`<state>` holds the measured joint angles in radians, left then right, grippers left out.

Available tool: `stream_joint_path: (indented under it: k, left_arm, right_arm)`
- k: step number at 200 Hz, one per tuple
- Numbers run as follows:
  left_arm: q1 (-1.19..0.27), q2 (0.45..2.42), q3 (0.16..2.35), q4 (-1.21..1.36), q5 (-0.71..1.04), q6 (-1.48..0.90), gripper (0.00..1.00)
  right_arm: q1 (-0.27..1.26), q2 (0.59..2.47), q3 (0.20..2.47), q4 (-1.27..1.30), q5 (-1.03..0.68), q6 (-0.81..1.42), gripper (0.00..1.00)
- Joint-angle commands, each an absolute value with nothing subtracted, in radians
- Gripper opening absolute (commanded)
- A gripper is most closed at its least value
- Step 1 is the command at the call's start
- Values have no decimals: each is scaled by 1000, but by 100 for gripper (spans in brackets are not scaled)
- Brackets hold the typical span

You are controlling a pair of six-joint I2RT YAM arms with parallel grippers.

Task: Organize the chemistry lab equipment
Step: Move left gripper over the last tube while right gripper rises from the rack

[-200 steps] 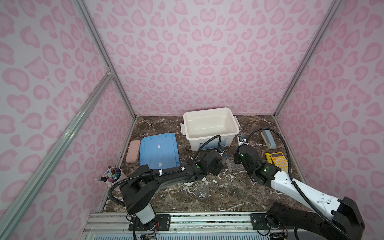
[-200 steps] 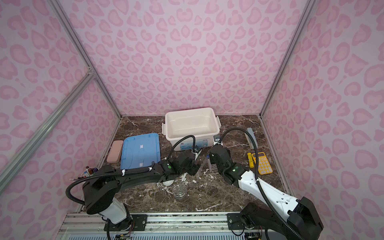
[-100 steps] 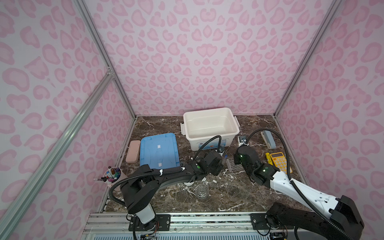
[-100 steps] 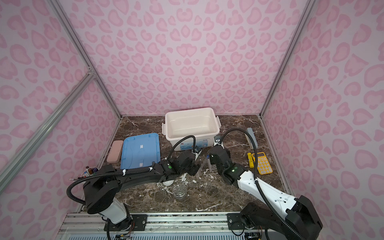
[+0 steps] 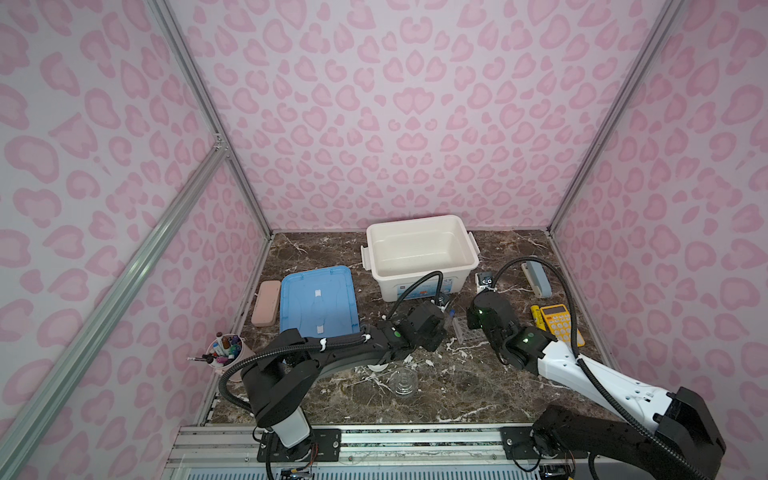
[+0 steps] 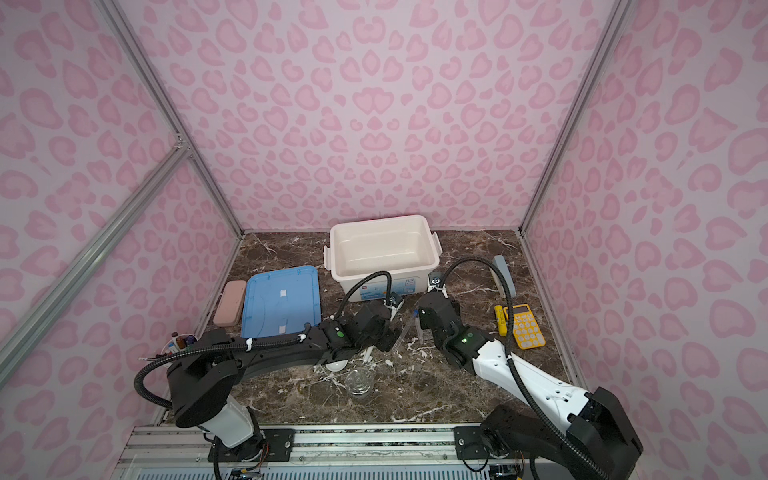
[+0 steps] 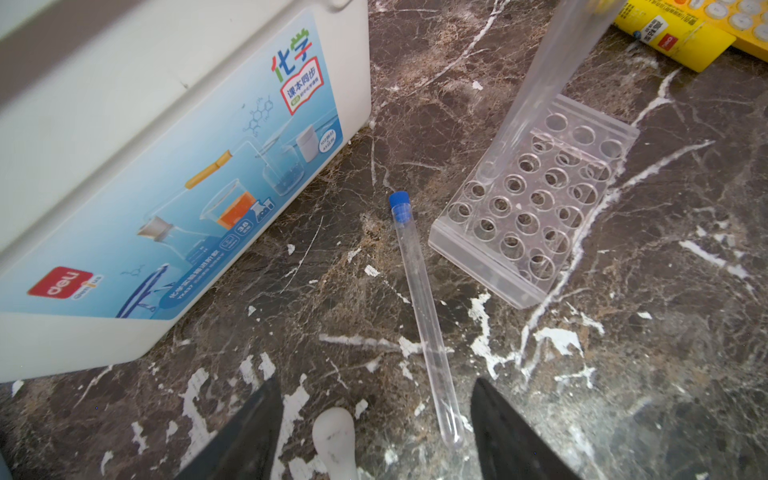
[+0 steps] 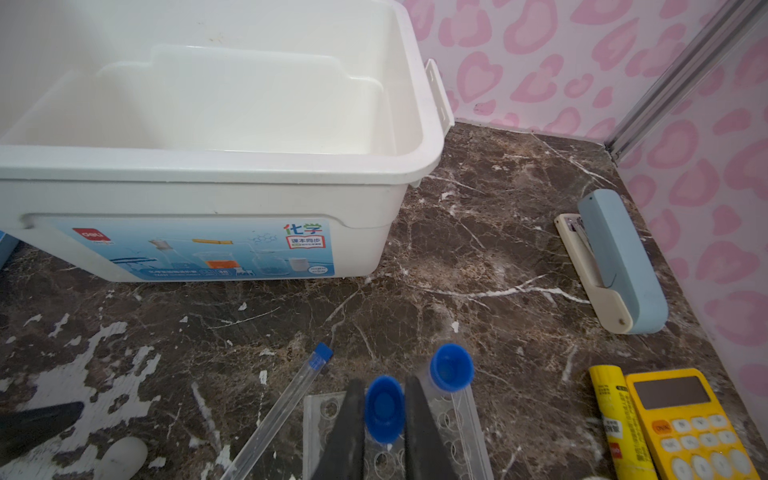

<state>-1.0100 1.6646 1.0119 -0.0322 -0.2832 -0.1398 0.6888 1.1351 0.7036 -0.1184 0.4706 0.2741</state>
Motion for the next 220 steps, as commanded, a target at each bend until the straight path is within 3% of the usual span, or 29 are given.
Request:
stream_joint_path:
  k: [1,165,220]
  left_arm:
    - [-1010,1675,1015,-39,-272,-147,73]
    - [-1011,1736,1045,-60,-253,-159,71]
    - [-1011,1756,1054,-66,-250,-167,71]
  right_arm:
    - [688,1141,703,-123,486,288,8]
    - [689,1179,719,-159,482,309,9]
    - [689,1183,733,-177,484,316,16]
